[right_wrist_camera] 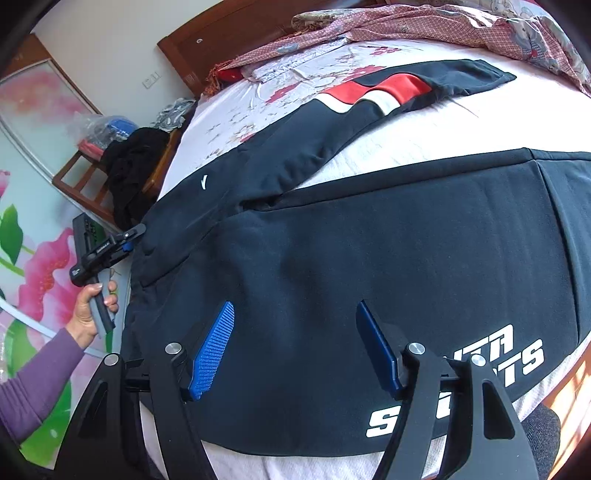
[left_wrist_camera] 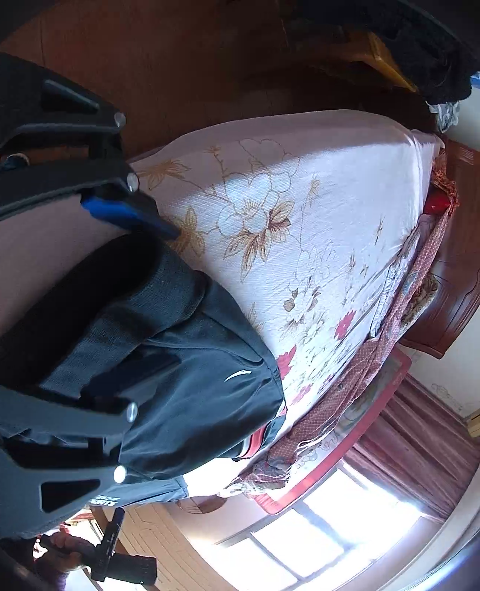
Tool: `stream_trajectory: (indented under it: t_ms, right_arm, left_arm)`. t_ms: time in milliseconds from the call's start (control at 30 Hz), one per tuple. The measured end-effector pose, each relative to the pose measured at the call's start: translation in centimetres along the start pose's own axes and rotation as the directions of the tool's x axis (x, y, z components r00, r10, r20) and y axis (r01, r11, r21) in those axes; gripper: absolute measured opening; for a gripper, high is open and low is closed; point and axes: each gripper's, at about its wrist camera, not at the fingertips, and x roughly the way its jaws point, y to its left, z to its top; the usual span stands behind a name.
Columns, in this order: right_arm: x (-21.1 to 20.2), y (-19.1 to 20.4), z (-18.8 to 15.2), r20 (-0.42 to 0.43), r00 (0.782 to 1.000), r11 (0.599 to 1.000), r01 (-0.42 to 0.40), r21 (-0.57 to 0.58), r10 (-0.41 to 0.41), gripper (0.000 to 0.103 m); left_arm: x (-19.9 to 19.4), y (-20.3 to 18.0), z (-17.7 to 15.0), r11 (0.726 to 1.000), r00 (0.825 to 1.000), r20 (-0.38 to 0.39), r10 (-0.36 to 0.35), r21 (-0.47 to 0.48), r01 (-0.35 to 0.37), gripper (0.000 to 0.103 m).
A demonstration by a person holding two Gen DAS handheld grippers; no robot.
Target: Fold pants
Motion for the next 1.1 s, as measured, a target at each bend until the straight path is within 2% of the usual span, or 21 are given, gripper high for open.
stream_trajectory:
  t_ms: [33, 100, 200, 233, 300, 367, 400, 433, 500, 600, 733, 767, 833, 900, 933, 967, 1100]
  right_arm:
    - [0.2, 0.0, 0.0, -0.007, 1.0, 1.0, -0.007, 0.008, 0.007, 0.068]
    - [0.6, -0.4, 0.2, -0.017, 1.0, 0.999, -0.025, 0.034, 0.026, 0.068]
    - [0.6, -0.3, 1.3, -0.014, 0.999, 0.999, -0.032, 0.036, 0.033, 0.068]
    - [0.5, -0.4, 1.9, -0.011, 1.0, 0.999, -0.025, 0.032, 0.025, 0.068]
    - [0.2, -0.8, 4.1, -0.006, 1.0, 0.999, -0.024, 0.045, 0.024, 0.068]
    - [0.2, -2.0, 7.5, 0.002, 0.999, 0.993, -0.038, 0.116, 0.038, 0.068]
    - [0.3, -2.8, 9.6, 0.001, 0.999, 0.985, -0.048, 0.168, 0.049, 0.074]
    - [0.7, -3.6, 11.8, 0.007, 0.996, 0.97, -0.087, 0.226, 0.088, 0.08]
    - [2.0, -5.1, 16.7, 0.022, 0.987, 0.929, -0.154, 0.337, 0.156, 0.084]
    - [5.6, -6.5, 23.5, 0.0, 0.984, 0.879, -0.159, 0.449, 0.178, 0.084]
    - [11.9, -7.4, 29.0, -0.094, 0.98, 0.801, -0.086, 0.593, 0.174, 0.084]
    - [13.5, -7.2, 29.9, -0.139, 0.978, 0.799, -0.044, 0.599, 0.158, 0.084]
    - [15.5, -6.9, 31.1, -0.166, 0.979, 0.783, 0.013, 0.622, 0.115, 0.084]
    - [17.4, -5.7, 32.0, -0.201, 0.973, 0.801, 0.033, 0.598, 0.11, 0.084]
    - [18.0, -5.4, 32.3, -0.226, 0.972, 0.816, 0.075, 0.573, 0.069, 0.084]
    - [18.4, -5.0, 32.5, -0.241, 0.97, 0.82, 0.117, 0.56, 0.026, 0.084]
    - [19.9, -4.8, 32.6, -0.305, 0.952, 0.826, 0.194, 0.529, -0.028, 0.083]
  left_arm:
    - [0.0, 0.0, -0.1, 1.0, 1.0, -0.006, -0.002, -0.003, 0.002, 0.042]
    - [0.2, -0.3, -0.5, 0.999, 0.998, -0.027, 0.05, 0.023, -0.049, 0.023]
    - [-0.8, -2.0, -0.4, 0.994, 0.994, 0.023, 0.109, 0.015, -0.109, 0.011]
    - [-1.5, -3.1, -0.4, 0.99, 0.989, 0.055, 0.136, 0.033, -0.138, 0.01]
    - [-3.2, -6.6, -0.6, 0.968, 0.968, 0.134, 0.21, 0.113, -0.226, 0.009]
    - [-4.8, -10.3, -1.0, 0.945, 0.947, 0.214, 0.241, 0.169, -0.279, 0.009]
    - [-5.6, -11.8, -1.1, 0.937, 0.937, 0.246, 0.247, 0.187, -0.296, 0.009]
    - [-6.3, -13.1, -1.3, 0.931, 0.932, 0.27, 0.243, 0.204, -0.302, 0.009]
    - [-7.6, -15.4, -2.1, 0.926, 0.925, 0.307, 0.224, 0.229, -0.301, 0.009]
    - [-8.9, -17.4, -3.2, 0.926, 0.924, 0.328, 0.195, 0.248, -0.284, 0.009]
    - [-9.5, -19.2, -4.4, 0.913, 0.927, 0.329, 0.181, 0.293, -0.283, 0.009]
    - [-9.6, -19.5, -4.7, 0.91, 0.927, 0.329, 0.18, 0.302, -0.284, 0.009]
    - [-9.6, -19.9, -5.0, 0.91, 0.928, 0.327, 0.177, 0.305, -0.281, 0.009]
    - [-9.7, -20.1, -5.1, 0.912, 0.929, 0.327, 0.173, 0.304, -0.277, 0.009]
    - [-9.8, -20.1, -5.3, 0.912, 0.93, 0.327, 0.168, 0.307, -0.273, 0.009]
    - [-10.0, -20.4, -5.5, 0.912, 0.931, 0.327, 0.163, 0.309, -0.269, 0.009]
    - [-10.4, -21.0, -6.4, 0.905, 0.933, 0.327, 0.152, 0.333, -0.264, 0.01]
